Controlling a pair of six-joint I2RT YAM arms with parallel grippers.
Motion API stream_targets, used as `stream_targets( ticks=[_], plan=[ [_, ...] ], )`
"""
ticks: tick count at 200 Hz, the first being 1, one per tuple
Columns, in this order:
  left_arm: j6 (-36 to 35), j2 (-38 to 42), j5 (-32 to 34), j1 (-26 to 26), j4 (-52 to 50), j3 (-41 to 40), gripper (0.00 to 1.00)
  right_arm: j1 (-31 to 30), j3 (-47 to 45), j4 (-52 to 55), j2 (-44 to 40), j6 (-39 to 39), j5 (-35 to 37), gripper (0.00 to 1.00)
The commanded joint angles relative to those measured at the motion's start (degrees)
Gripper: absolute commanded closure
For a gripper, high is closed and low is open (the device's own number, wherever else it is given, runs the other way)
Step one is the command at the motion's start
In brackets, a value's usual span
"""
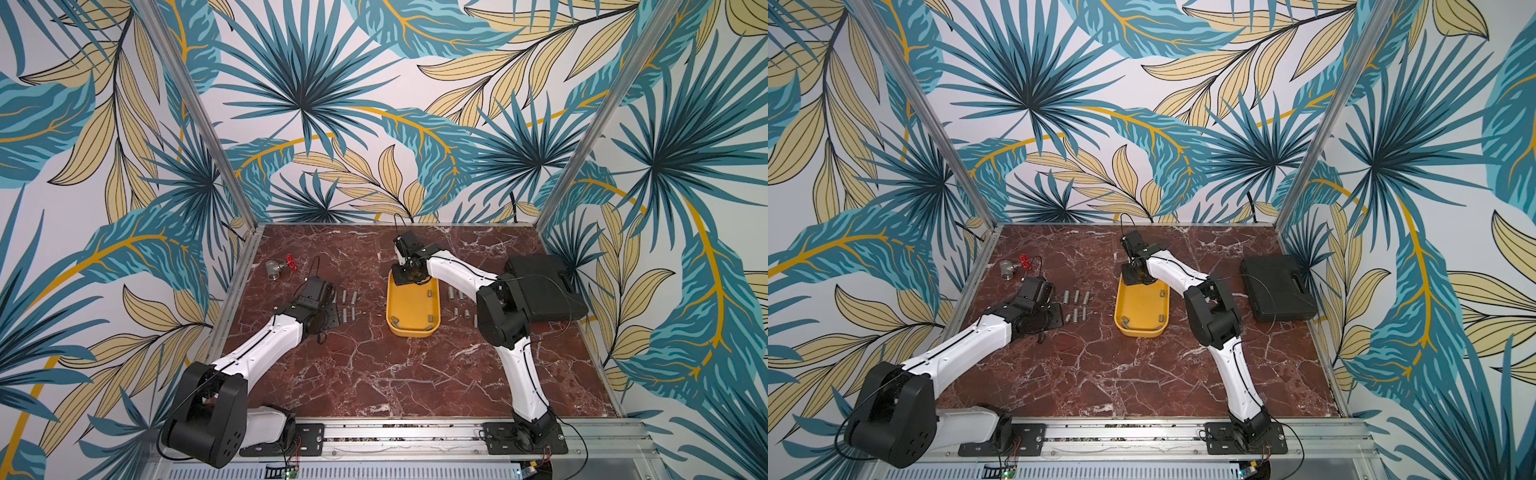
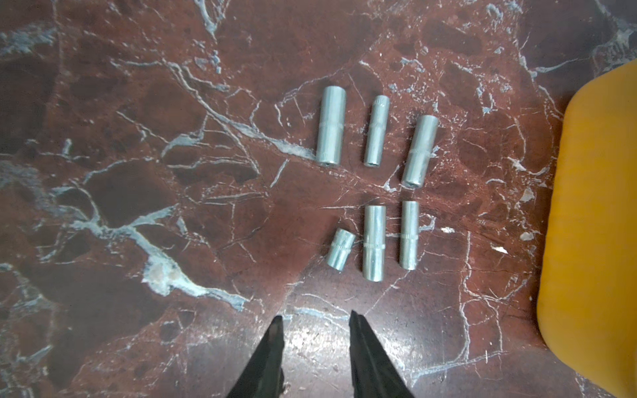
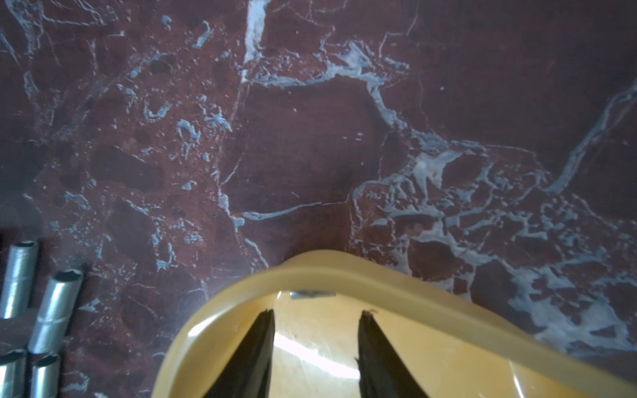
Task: Take out the socket from the storage box
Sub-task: Pick up the socket head from the storage box.
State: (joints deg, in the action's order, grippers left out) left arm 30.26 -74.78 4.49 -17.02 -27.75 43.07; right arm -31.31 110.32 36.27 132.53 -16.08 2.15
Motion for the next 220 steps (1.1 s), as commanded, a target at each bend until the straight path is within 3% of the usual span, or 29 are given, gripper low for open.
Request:
stream_targets(
  ticks=[1,157,220],
  plan=[
    [1.0,1.6,-0.8,0.4,1.4,-1.9,0.64,-0.4,1.7,-0.1,1.9,1.0,0.9,0.58],
    [3.6,4.6,-3.0,0.3,1.7,-5.3,0.64,-0.5,5.2,1.0,7.1,3.0,1.2,0.59],
    [3.6,5.3,-2.8,0.3,0.9,-4.8,0.64,-0.8,2.2,1.3,6.1,4.2,2.3,0.68]
  ],
)
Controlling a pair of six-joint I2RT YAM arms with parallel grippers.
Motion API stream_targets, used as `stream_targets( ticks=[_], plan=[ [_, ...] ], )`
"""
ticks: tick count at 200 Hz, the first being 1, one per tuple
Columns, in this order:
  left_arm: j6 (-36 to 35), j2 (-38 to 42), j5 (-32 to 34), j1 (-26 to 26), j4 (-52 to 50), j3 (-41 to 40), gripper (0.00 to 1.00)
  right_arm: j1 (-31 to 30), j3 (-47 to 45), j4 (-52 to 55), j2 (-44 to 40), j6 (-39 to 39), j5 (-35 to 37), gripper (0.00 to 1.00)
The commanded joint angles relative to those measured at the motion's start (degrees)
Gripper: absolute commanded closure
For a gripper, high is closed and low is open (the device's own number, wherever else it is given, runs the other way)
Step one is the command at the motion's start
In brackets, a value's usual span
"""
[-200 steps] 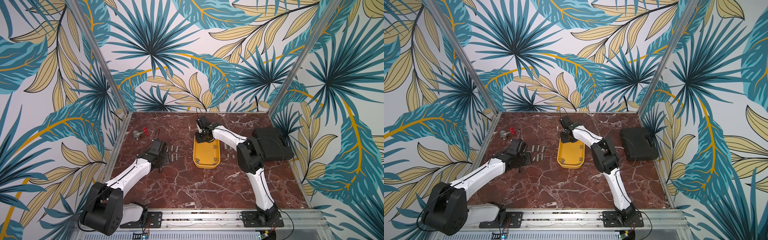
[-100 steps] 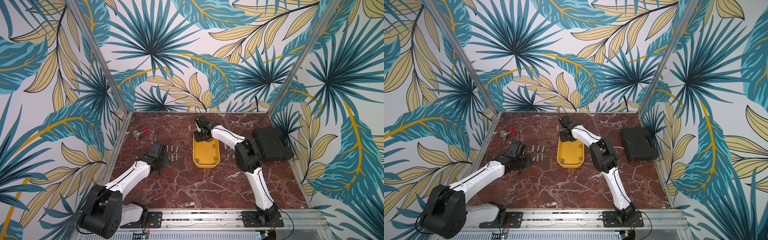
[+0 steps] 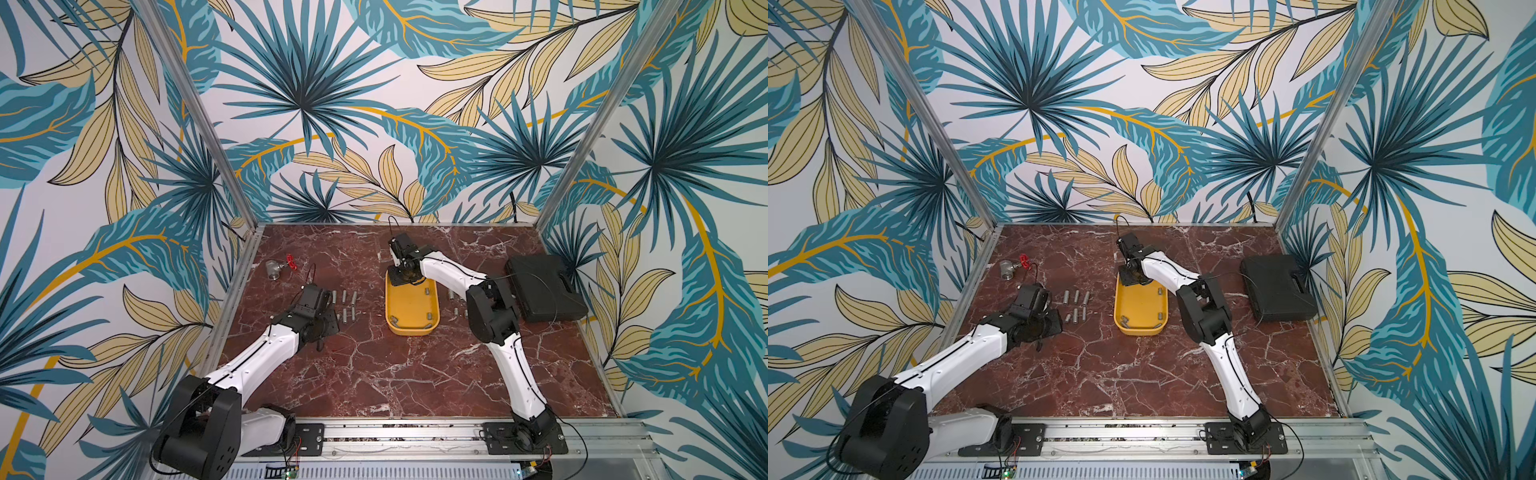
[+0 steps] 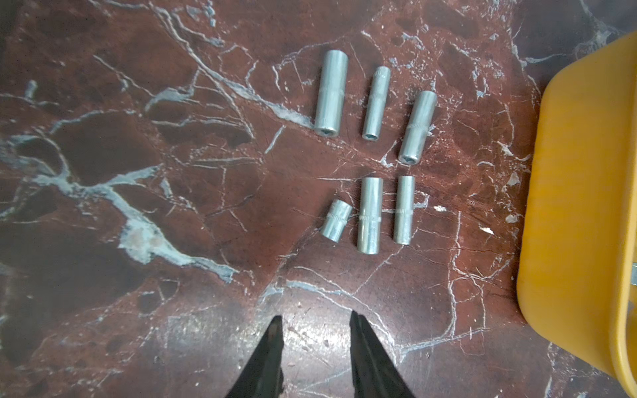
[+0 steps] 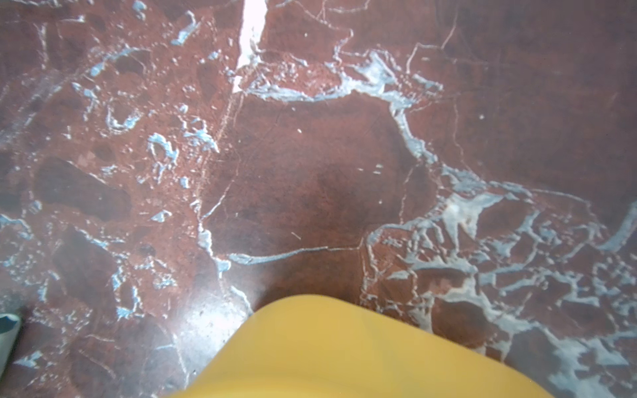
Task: Take out the socket from the storage box
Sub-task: Pick up the socket head from the storage box, then place the socket head at the center of the board.
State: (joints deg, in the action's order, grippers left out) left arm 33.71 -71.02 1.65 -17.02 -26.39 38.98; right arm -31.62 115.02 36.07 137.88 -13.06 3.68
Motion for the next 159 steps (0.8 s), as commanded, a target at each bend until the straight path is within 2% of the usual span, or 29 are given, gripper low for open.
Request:
stream_targets(
  ticks=[1,67,132,159],
  plan=[
    [0.1,1.5,0.0,0.3,-0.5,-0.7,0.64,-0.5,-2.6,1.5,0.7,1.2,0.8,0.69],
    [-0.1,1.5,0.1,0.3,-1.2,0.4,0.64,-0.5,-9.4,-0.2,-4.2,0.4,1.0,0.87],
    [-1.3,1.5,0.9,0.3,-2.5,1.8,0.64,0.7,-14.9,-1.6,-18.2,-0.5,2.0,0.9],
    [-1.4,1.3,0.9,0.3,-2.5,2.1,0.64,2.9,-22.4,-3.0,-27.0,-2.8,1.9,0.9]
  ],
)
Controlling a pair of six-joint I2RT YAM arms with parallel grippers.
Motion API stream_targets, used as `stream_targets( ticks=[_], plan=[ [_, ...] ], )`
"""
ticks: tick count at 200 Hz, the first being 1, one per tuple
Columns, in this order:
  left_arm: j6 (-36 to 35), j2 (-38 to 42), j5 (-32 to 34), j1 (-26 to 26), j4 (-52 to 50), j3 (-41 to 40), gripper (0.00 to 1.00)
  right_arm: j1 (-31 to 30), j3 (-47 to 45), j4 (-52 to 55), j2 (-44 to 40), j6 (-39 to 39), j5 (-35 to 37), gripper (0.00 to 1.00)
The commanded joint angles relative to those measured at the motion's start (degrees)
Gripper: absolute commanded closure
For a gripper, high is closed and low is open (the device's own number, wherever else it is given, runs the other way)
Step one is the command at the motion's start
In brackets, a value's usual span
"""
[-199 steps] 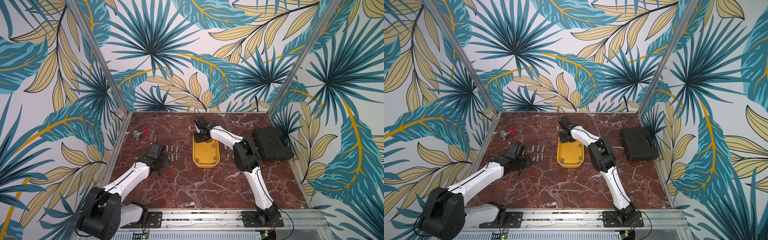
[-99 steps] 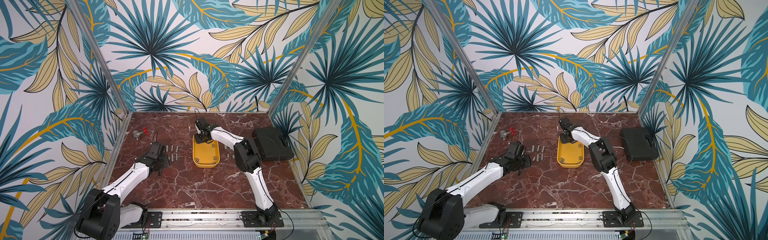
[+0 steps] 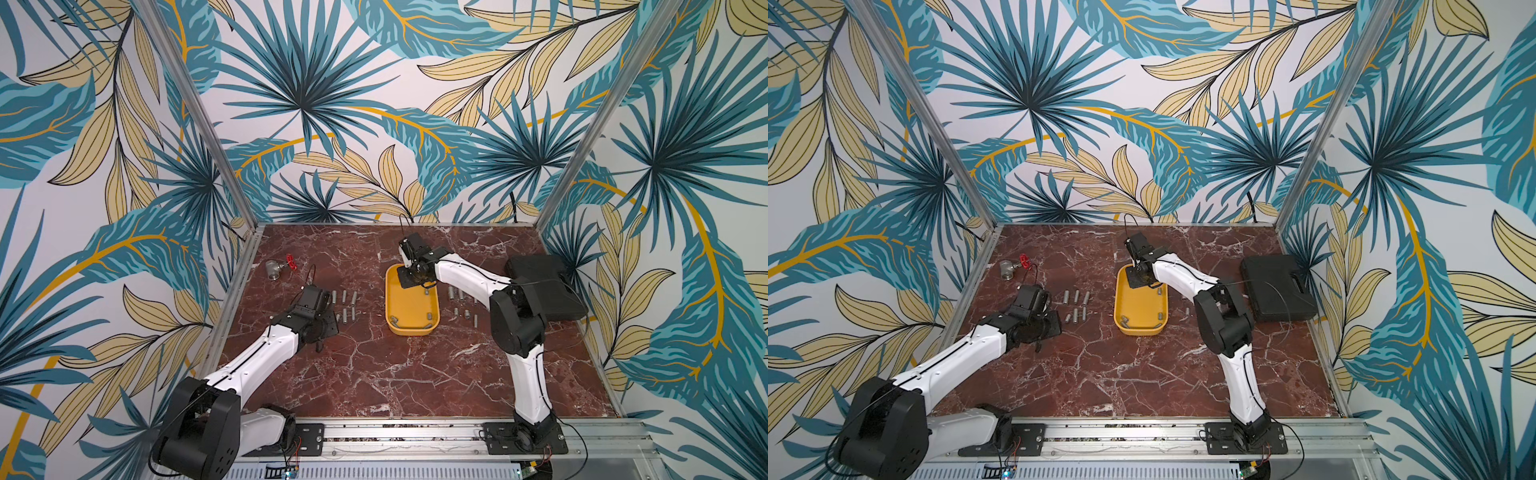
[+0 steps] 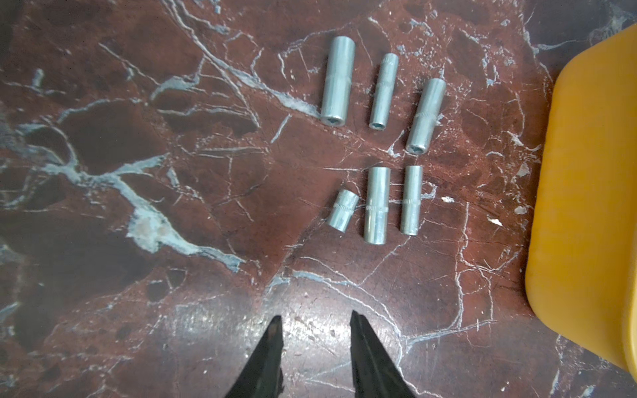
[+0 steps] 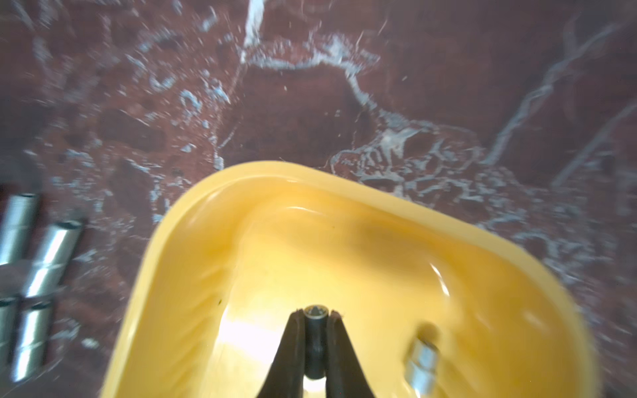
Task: Take out the socket from the storage box
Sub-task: Place the socket head at the center of the board.
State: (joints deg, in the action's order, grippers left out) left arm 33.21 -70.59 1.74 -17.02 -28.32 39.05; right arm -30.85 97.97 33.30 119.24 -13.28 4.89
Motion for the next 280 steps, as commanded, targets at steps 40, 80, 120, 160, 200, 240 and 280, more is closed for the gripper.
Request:
stream_targets(
  ticks=[40,80,120,160,200,240,280],
  plan=[
    [-1.2,0.1,0.7,0.3,-0.2,2.4,0.64,5.3,-22.6,-2.9,-20.5,-6.1,0.7,0.9],
    [-1.1,-1.7,-0.1,0.3,0.7,3.1,0.64,5.9,-35.4,-3.6,-26.3,-8.7,0.9,0.9],
    [-1.0,-2.3,-0.7,0.3,1.2,3.0,0.64,6.0,-44.4,-6.3,-28.0,-11.9,1.2,0.9],
    [-1.0,-2.3,-0.9,0.4,1.3,3.1,0.64,6.4,-48.3,-7.1,-28.4,-13.3,2.4,0.89],
    [-1.0,-2.4,-1.3,0.4,1.2,3.1,0.64,7.6,-48.4,-6.6,-28.5,-13.2,3.2,0.88],
    [-1.1,-2.4,-1.8,0.3,1.5,3.4,0.63,8.3,-48.5,-6.5,-28.3,-13.0,2.9,0.85],
    [-1.6,-2.8,-2.1,-0.4,1.2,4.7,0.63,8.3,-48.6,-6.8,-27.7,-12.9,2.3,0.8]
  ],
)
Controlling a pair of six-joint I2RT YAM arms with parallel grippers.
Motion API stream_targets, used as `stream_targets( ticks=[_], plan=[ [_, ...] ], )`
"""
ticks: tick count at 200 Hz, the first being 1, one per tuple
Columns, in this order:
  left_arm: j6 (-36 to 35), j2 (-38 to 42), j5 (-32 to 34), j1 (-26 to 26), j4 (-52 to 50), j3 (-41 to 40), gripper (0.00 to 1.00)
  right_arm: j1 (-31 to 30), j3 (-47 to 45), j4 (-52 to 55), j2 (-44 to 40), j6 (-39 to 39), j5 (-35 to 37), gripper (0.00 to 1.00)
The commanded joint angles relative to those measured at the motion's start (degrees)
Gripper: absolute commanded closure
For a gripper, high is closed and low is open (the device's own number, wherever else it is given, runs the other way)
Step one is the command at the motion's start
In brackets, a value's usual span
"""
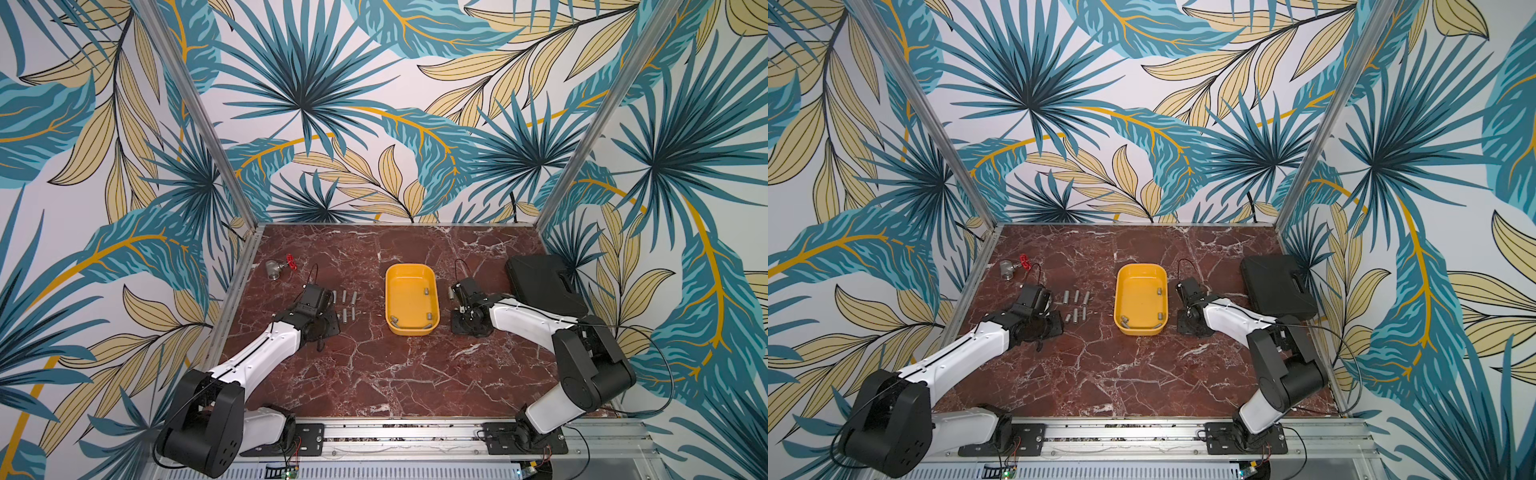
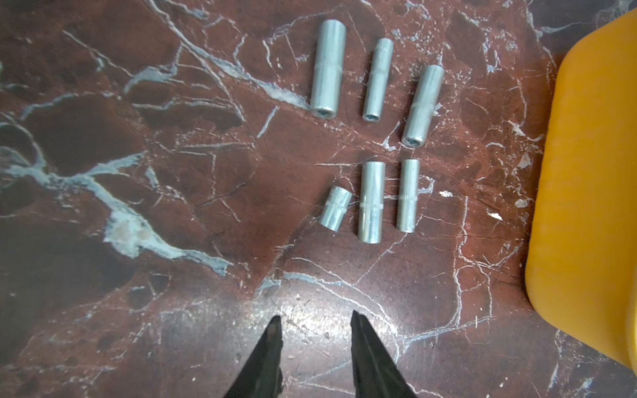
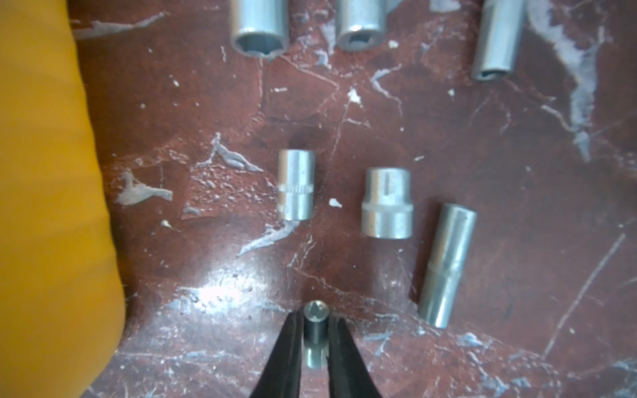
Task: Take out the socket from the storage box
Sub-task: Place the socket head at the center of the board.
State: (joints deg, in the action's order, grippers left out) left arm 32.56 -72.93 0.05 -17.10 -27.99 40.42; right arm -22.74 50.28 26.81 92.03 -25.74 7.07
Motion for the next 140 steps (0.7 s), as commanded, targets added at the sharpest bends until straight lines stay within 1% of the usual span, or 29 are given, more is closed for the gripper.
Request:
stream_targets(
  ticks=[1,41,81,108,140],
  plan=[
    [-0.9,-0.5,-0.4,-0.4,0.9,3.4,0.63,0.2,-0.9,-0.2,-0.4,-0.5,0.0,0.8],
    [-1.9,-1.1,-0.2,-2.2,-0.7,7.3,0.63,0.2,-0.1,1.5,-3.1,0.1,0.5,0.75],
    [-3.4,-5.0,1.1,-8.1,-2.7,17.0,0.61,1.0,2.6,4.7,-8.4,0.9,1.6,0.73],
    [-5.0,-10.3,1.5,-12.4,-2.5,25.1,0.6,2.0,3.9,5.7,-12.0,1.0,1.0,0.73],
    [-8.3,-21.1,1.0,-17.1,-3.1,35.9,0.6,3.4,4.2,6.2,-14.8,0.6,-0.3,0.72]
  ],
)
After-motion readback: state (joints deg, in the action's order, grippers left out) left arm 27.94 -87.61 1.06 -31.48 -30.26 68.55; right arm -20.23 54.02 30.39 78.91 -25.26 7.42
